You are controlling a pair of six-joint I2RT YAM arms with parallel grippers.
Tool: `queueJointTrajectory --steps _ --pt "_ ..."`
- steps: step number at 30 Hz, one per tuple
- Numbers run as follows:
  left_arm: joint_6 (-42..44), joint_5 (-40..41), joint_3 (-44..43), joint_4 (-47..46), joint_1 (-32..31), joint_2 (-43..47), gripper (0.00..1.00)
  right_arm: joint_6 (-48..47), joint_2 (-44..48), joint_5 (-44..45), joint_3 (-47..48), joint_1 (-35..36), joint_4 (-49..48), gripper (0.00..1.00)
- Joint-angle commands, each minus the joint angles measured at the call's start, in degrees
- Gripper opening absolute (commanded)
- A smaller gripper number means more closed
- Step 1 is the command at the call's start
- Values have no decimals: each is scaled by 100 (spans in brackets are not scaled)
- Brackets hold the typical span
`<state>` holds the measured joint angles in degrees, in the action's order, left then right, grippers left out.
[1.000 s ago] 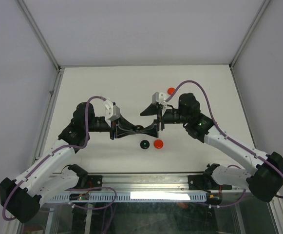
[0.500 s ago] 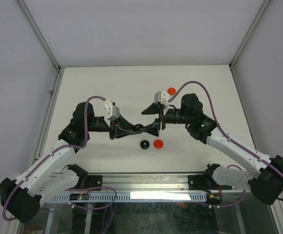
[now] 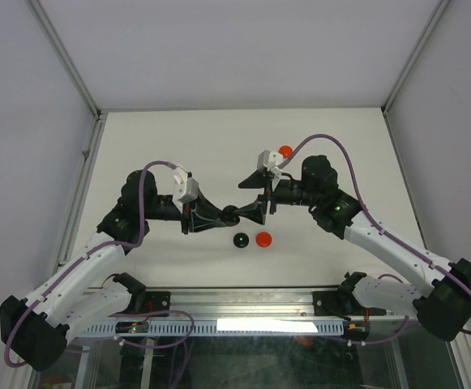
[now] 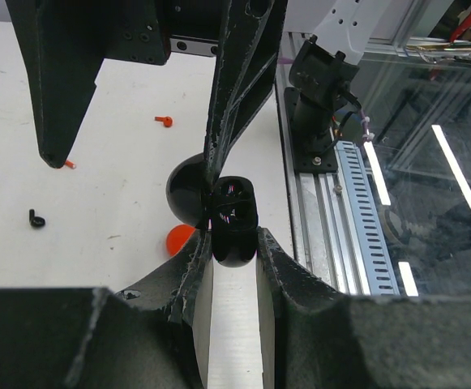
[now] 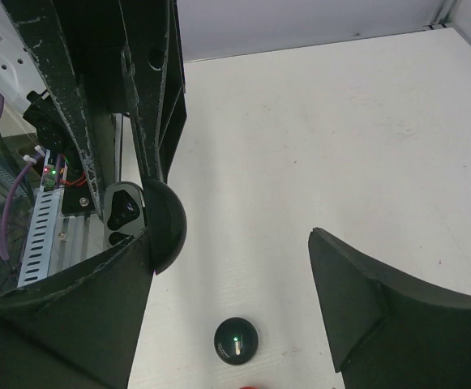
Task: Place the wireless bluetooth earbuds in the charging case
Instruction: Open the charging case, then pick up the earbud from the center of the board.
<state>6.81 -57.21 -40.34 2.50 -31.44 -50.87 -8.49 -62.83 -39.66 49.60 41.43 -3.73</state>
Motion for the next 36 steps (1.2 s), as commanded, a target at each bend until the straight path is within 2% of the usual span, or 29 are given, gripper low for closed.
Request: queueJointTrajectory --steps 1,7,14,20,29,36 --pt "99 189 33 -280 -20 165 0 -2 18 60 315 -25 -51 78" --pt "-76 1611 31 -158 -3 171 0 -12 240 700 306 -30 213 81" --pt "-141 2921 -1 84 -2 168 0 39 234 2408 345 -66 808 82" --pt "-429 3948 -88 284 39 9 0 256 -388 3907 576 -341 1425 81" --pt "-562 4310 -268 562 167 -175 0 866 -1503 4570 815 -1004 1476 76" --pt "-424 4517 -253 657 191 -19 0 664 -2574 4179 1151 -1161 1322 68"
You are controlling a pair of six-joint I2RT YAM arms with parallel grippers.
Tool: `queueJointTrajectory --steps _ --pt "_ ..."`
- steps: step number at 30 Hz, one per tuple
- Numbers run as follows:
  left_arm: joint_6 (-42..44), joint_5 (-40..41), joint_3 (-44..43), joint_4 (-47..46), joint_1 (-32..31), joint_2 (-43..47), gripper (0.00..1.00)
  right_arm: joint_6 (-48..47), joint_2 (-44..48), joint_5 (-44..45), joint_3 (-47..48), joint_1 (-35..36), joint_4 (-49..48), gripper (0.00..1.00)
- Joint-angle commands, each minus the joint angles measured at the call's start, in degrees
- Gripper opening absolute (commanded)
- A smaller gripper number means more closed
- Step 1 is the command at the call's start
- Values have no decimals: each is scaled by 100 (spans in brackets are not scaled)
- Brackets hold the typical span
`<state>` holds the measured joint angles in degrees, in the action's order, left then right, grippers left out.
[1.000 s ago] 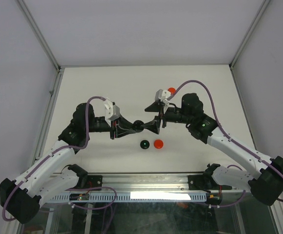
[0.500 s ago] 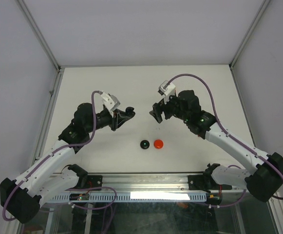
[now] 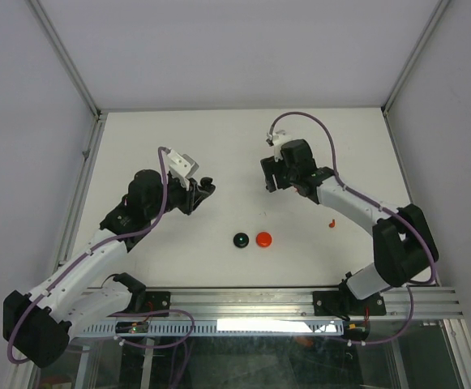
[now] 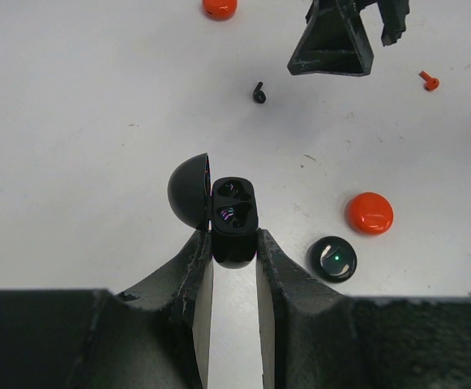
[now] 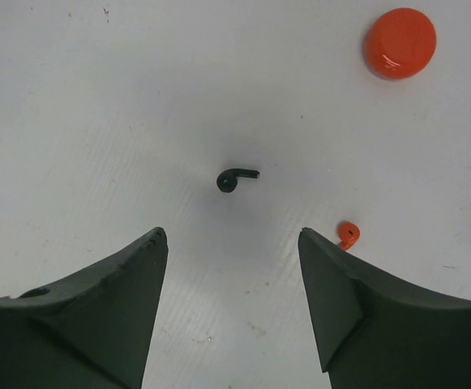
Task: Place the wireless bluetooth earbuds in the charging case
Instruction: Pick up the earbud from the center of the board.
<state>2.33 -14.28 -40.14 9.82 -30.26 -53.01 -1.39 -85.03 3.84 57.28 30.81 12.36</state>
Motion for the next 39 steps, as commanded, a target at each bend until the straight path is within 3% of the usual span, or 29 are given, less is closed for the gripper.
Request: queueJointTrajectory --steps 1,8,19,28,39 --pt "45 242 -275 -70 74 205 0 -99 -495 -348 423 -161 -347 66" --pt "79 241 -283 -39 73 162 0 -414 -1434 -1485 1022 -450 -416 63" --pt "127 251 -288 1 69 125 0 -459 -2556 -2055 1877 -659 -23 62" --pt "119 176 -307 1 73 91 0 -458 -2829 -2113 1959 -699 469 63" --pt "91 102 -329 28 73 56 0 -170 -2326 -2208 1610 -652 1183 59"
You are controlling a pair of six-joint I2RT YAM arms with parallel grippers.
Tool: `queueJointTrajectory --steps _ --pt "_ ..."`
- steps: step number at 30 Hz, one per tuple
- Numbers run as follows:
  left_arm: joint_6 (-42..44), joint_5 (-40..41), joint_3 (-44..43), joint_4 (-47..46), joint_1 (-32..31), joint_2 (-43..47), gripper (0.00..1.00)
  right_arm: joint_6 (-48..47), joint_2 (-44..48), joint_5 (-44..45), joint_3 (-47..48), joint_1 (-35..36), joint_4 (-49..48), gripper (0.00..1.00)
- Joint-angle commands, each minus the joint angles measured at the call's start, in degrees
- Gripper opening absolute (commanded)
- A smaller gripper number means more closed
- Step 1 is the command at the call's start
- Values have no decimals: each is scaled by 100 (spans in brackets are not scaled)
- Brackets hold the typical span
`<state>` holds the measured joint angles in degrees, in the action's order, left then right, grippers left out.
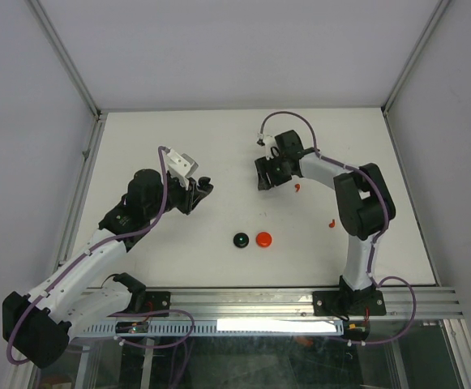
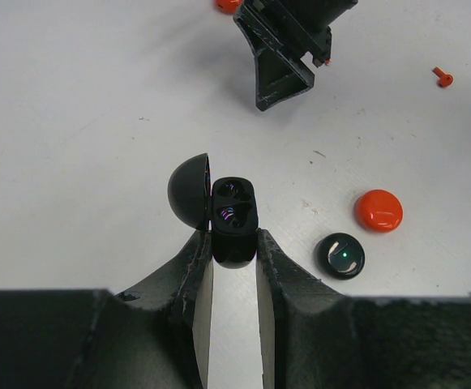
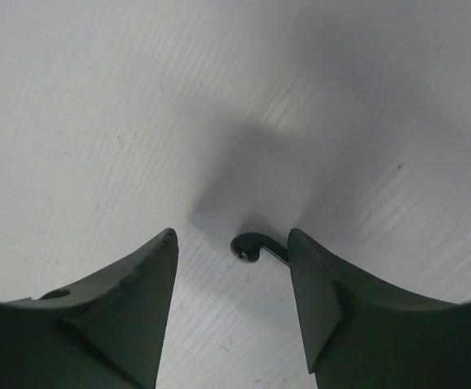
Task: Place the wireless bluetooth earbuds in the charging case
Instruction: Pick up the earbud from the center of the board.
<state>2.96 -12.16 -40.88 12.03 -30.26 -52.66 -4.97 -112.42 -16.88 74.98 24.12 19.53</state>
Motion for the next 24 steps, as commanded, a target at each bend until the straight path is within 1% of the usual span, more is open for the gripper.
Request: queueJointTrajectory --steps 1,9,13,18,24 --pt "20 -111 -259 -193 77 27 0 204 440 -144 -181 35 525 59" --pt "4 -145 -270 -200 73 19 0 313 603 -33 -247 327 681 54" --pt "-7 -145 -265 -199 73 28 0 430 668 427 -159 460 778 51" --pt "-7 -146 -268 -201 73 19 0 631 851 1224 -184 483 547 46" --pt "-6 -139 -269 -196 73 19 0 565 942 1435 -245 489 175 43"
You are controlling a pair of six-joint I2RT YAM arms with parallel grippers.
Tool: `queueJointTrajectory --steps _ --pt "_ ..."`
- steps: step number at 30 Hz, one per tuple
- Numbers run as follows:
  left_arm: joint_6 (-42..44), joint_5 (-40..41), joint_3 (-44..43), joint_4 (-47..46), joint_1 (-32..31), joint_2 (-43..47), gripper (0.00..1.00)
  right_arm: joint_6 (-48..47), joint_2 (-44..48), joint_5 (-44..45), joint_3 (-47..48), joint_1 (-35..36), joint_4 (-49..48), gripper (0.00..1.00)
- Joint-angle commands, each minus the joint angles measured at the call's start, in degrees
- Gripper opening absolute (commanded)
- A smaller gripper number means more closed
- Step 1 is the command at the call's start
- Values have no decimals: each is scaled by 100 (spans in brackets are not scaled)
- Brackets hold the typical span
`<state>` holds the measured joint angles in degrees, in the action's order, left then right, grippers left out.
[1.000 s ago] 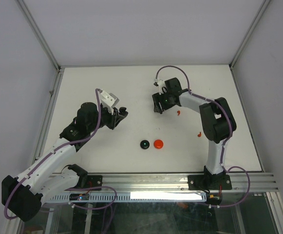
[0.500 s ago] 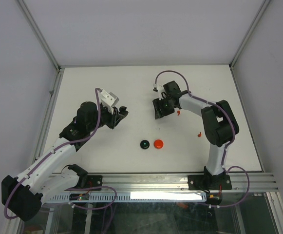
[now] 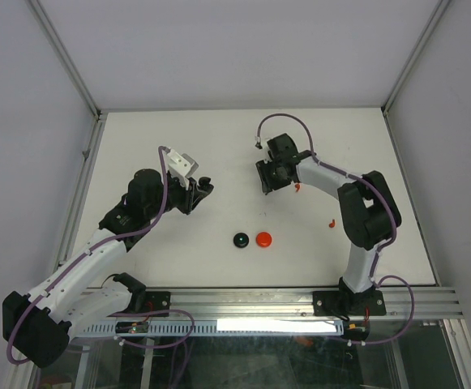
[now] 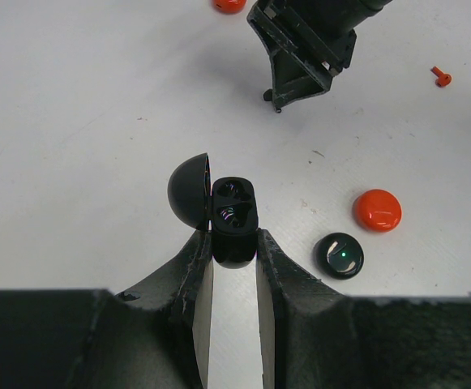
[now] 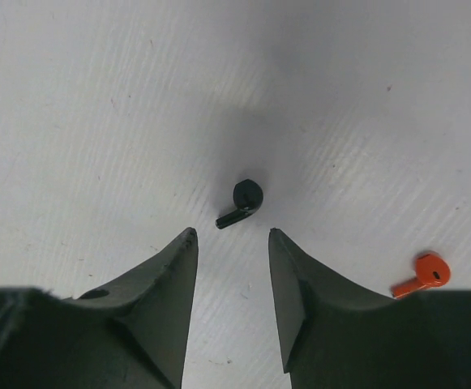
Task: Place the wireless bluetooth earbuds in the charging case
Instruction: Pick up the earbud from the center of the board.
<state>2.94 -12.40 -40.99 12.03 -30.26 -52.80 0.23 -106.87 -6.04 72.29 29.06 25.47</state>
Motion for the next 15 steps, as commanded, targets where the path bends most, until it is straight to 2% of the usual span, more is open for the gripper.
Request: queueJointTrajectory --steps 1,15 --pt "-4 -118 -254 -194 73 32 0 13 360 358 42 -3 -464 42" --pt "2 -104 -257 -201 73 35 0 -284 -198 385 353 73 -406 38"
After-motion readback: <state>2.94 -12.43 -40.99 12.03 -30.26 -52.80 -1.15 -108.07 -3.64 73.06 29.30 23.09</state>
